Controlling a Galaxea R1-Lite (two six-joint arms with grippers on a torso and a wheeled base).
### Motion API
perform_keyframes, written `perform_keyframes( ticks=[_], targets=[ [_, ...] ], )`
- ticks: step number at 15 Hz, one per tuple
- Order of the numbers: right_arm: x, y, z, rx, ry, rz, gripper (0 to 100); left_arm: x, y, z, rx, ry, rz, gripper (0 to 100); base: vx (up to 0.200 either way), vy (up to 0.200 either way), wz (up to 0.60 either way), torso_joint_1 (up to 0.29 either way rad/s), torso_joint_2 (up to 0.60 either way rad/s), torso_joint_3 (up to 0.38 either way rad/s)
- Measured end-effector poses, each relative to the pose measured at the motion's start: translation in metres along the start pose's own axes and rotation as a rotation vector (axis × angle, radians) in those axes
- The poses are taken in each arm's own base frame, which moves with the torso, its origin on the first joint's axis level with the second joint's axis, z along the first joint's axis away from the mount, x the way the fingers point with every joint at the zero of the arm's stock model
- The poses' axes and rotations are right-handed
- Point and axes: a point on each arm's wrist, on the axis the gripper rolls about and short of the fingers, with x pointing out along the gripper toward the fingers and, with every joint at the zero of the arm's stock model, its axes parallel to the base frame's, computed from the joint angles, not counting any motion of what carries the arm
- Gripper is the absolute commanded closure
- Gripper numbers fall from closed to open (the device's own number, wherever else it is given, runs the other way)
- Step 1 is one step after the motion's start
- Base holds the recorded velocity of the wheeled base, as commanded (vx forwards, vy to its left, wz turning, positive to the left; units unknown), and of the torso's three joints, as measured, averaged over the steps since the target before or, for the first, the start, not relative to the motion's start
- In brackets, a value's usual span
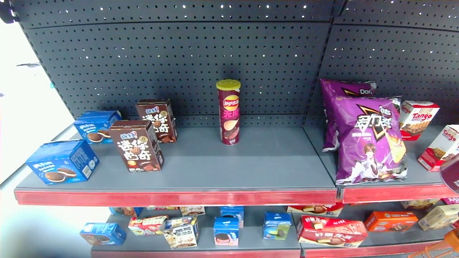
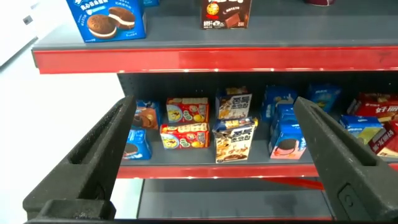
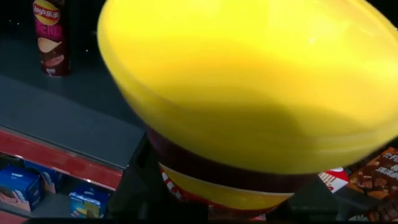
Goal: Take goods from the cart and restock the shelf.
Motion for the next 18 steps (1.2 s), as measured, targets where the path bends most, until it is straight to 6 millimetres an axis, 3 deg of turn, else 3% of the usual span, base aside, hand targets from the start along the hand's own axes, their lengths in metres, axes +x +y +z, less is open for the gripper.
perform_keyframes(
  ticks=[3, 12, 18],
  targets=[
    [-0.001, 0.000, 0.001, -0.003, -0.008, -0.003, 100, 0.000, 0.000, 0.000, -0.001, 0.000, 0.000, 0, 0.200, 0.000, 0.00, -0.006, 0.00, 0.001],
    [-0.005, 0.000, 0.004, -0.008, -0.021, -0.013, 100, 0.000, 0.000, 0.000, 0.001, 0.000, 0.000, 0, 0.000, 0.000, 0.00, 0.000, 0.00, 0.000],
    [-0.018, -0.006, 0.012, 0.093, 0.034, -0.192, 100, 0.000, 0.000, 0.000, 0.000, 0.001, 0.002, 0, 0.000, 0.000, 0.00, 0.000, 0.00, 0.000]
  ],
)
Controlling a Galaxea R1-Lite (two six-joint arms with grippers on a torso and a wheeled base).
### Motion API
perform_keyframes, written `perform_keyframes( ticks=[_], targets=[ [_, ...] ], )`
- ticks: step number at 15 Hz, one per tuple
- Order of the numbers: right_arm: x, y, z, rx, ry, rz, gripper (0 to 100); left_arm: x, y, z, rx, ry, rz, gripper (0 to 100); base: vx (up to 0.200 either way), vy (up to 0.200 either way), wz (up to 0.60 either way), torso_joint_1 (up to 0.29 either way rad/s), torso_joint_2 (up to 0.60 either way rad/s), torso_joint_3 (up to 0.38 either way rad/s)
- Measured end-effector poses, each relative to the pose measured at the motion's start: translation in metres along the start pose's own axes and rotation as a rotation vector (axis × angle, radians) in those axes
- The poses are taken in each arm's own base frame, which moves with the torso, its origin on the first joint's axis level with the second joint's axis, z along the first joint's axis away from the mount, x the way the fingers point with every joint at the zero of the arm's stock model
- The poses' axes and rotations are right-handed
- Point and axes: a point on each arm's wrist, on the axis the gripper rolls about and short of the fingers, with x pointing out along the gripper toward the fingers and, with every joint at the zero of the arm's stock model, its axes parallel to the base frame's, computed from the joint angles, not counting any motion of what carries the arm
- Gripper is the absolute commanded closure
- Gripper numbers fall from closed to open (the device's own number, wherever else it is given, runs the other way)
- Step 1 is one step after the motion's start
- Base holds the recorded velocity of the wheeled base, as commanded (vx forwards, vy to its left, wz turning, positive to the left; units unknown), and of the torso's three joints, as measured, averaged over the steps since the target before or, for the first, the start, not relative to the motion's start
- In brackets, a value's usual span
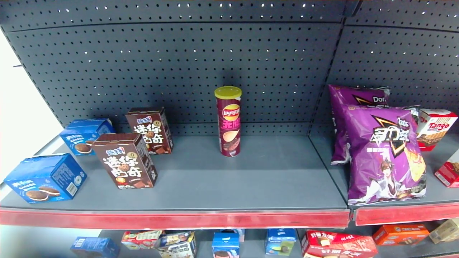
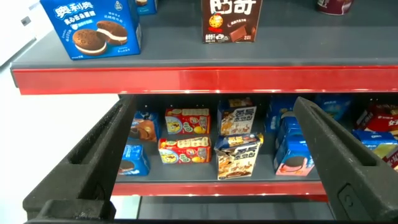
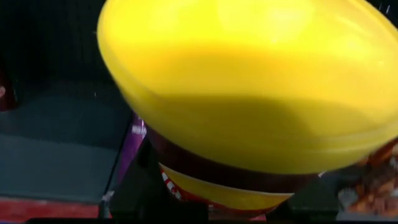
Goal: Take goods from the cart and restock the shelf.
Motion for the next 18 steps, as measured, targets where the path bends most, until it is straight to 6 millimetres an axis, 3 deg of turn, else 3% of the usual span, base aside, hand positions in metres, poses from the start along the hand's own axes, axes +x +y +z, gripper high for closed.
perform_keyframes(
  ticks=[3, 8, 10, 16, 18],
  targets=[
    [-0.030, 0.006, -0.018, 0.093, 0.234, -0.023, 100, 0.000, 0.000, 0.000, 0.001, 0.000, 0.000, 0, 0.000, 0.000, 0.00, 0.000, 0.00, 0.000],
    [-0.087, 0.019, -0.039, 0.123, 0.251, -0.095, 100, 0.000, -0.001, 0.000, 0.040, 0.002, -0.033, 0, 0.000, 0.000, 0.00, 0.000, 0.00, 0.000],
    [-0.107, 0.027, -0.050, 0.125, 0.332, -0.137, 100, 0.001, -0.001, 0.000, 0.044, 0.011, -0.045, 0, 0.000, 0.000, 0.00, 0.000, 0.00, 0.000],
    [-0.152, 0.040, -0.049, 0.121, 0.337, -0.207, 100, 0.002, -0.001, 0.002, 0.045, 0.024, -0.058, 0, 0.000, 0.000, 0.00, 0.000, 0.00, 0.000],
    [-0.160, 0.042, -0.048, 0.119, 0.346, -0.228, 100, -0.002, -0.002, 0.025, 0.042, -0.030, -0.098, 0, 0.000, 0.000, 0.00, 0.000, 0.00, 0.000]
  ],
)
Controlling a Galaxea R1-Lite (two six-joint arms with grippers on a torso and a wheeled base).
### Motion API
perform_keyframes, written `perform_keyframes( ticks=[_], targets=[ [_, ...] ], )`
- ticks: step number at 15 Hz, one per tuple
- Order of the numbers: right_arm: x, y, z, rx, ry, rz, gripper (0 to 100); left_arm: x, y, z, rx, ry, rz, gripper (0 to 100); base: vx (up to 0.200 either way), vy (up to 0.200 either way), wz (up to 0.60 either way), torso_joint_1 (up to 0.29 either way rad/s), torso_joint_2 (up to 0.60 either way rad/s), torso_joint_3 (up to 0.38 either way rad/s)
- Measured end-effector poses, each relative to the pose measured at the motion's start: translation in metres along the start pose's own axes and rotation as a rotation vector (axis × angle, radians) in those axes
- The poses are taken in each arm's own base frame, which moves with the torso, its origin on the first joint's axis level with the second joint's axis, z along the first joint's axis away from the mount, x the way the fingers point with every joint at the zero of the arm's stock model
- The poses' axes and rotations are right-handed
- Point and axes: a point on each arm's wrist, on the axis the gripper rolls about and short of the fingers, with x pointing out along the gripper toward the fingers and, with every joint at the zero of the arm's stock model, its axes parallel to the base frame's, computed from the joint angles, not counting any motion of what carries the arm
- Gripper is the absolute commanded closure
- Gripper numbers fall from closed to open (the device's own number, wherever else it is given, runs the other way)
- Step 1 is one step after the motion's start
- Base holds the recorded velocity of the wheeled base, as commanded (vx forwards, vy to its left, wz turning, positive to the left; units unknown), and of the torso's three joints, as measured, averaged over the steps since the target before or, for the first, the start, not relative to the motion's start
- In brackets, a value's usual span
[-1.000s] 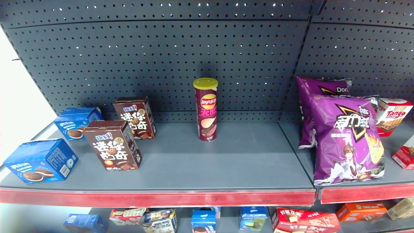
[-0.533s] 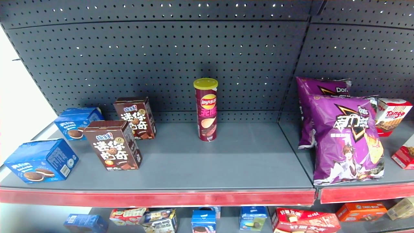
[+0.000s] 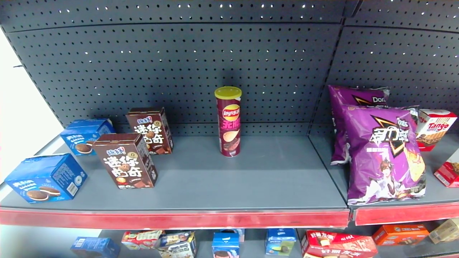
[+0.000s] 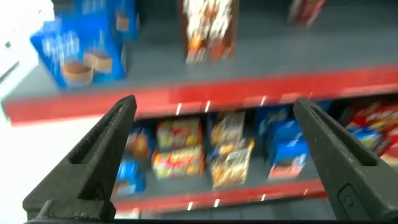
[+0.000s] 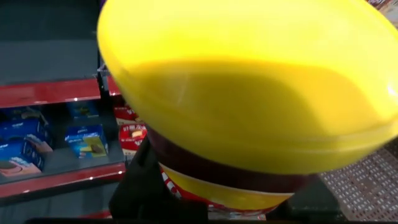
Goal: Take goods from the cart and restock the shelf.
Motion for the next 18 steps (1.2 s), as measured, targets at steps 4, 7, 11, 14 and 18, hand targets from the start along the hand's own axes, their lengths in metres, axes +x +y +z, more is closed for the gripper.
perform_keyframes(
  ticks=[4, 7, 11, 14, 18],
  targets=[
    [-0.006, 0.003, 0.001, 0.005, -0.024, -0.033, 100, 0.012, 0.000, 0.096, -0.011, -0.081, -0.176, 0, 0.000, 0.000, 0.00, 0.000, 0.00, 0.000],
    [-0.008, 0.004, 0.001, 0.030, -0.035, -0.067, 100, 0.060, 0.001, 0.157, 0.011, -0.096, -0.331, 0, 0.000, 0.000, 0.00, 0.000, 0.00, 0.000],
    [-0.014, 0.002, 0.000, 0.036, -0.061, -0.103, 100, 0.133, 0.003, 0.196, 0.029, -0.111, -0.382, 0, 0.000, 0.000, 0.00, 0.000, 0.00, 0.000],
    [-0.017, 0.002, 0.001, 0.037, -0.078, -0.105, 100, 0.155, 0.004, 0.192, 0.019, -0.053, -0.390, 0, 0.000, 0.000, 0.00, 0.000, 0.00, 0.000],
    [-0.018, 0.003, 0.001, 0.037, -0.084, -0.106, 100, 0.161, 0.004, 0.191, 0.014, -0.041, -0.390, 0, 0.000, 0.000, 0.00, 0.000, 0.00, 0.000]
  ],
)
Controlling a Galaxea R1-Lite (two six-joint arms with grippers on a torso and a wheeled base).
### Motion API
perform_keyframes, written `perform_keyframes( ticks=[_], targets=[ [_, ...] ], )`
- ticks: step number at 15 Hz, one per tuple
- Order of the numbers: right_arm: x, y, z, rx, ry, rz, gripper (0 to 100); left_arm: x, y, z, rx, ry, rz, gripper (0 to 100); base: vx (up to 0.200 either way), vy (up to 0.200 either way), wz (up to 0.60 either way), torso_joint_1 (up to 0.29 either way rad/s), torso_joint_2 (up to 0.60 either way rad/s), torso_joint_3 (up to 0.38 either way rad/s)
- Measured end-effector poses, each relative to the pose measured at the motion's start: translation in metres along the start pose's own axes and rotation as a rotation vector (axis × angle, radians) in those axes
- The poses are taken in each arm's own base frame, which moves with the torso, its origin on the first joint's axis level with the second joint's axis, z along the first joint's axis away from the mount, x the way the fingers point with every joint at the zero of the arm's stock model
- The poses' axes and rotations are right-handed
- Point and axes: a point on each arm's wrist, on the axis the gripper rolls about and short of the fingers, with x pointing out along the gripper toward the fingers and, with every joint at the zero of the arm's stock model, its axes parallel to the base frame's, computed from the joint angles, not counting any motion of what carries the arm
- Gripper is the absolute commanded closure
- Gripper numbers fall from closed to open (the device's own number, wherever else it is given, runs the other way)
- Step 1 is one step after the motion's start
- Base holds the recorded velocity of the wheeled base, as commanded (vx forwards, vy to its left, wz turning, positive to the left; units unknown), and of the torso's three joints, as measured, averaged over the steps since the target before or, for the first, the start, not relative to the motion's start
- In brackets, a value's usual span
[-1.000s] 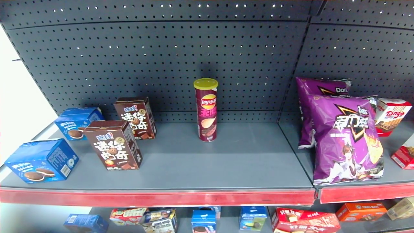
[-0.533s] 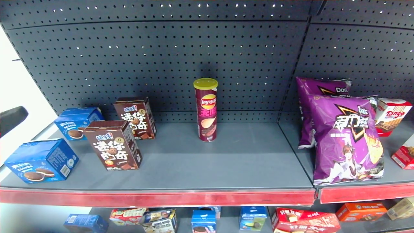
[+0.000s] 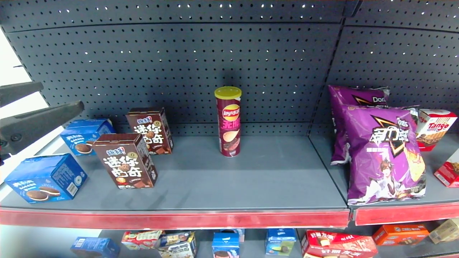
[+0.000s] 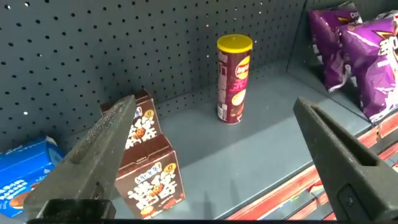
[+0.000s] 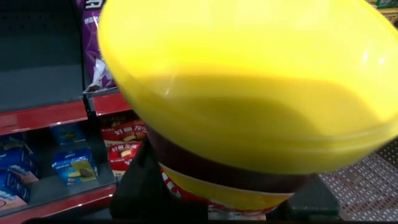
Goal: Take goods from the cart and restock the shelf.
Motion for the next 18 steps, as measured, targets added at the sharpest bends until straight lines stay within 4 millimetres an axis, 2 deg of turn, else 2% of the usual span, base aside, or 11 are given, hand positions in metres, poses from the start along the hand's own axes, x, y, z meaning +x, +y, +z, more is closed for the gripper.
perform_keyframes(
  ticks=[3, 11, 13, 18],
  targets=[
    [-0.001, 0.000, -0.001, 0.000, -0.002, -0.003, 100, 0.000, 0.000, 0.001, 0.003, -0.004, 0.002, 0, 0.200, 0.000, 0.00, -0.002, 0.00, 0.007],
    [0.000, 0.000, -0.003, 0.000, 0.003, -0.009, 100, 0.004, -0.001, -0.003, -0.004, 0.016, -0.040, 0, 0.000, 0.000, 0.00, 0.000, 0.00, 0.000],
    [0.001, 0.000, -0.003, -0.001, 0.006, -0.006, 100, 0.017, -0.002, -0.009, -0.013, 0.048, -0.118, 0, 0.000, 0.000, 0.00, 0.000, 0.00, 0.000],
    [0.002, 0.000, -0.007, 0.000, 0.012, -0.004, 100, 0.066, -0.011, -0.036, -0.022, 0.170, -0.277, 0, 0.000, 0.000, 0.00, 0.000, 0.00, 0.000]
  ],
)
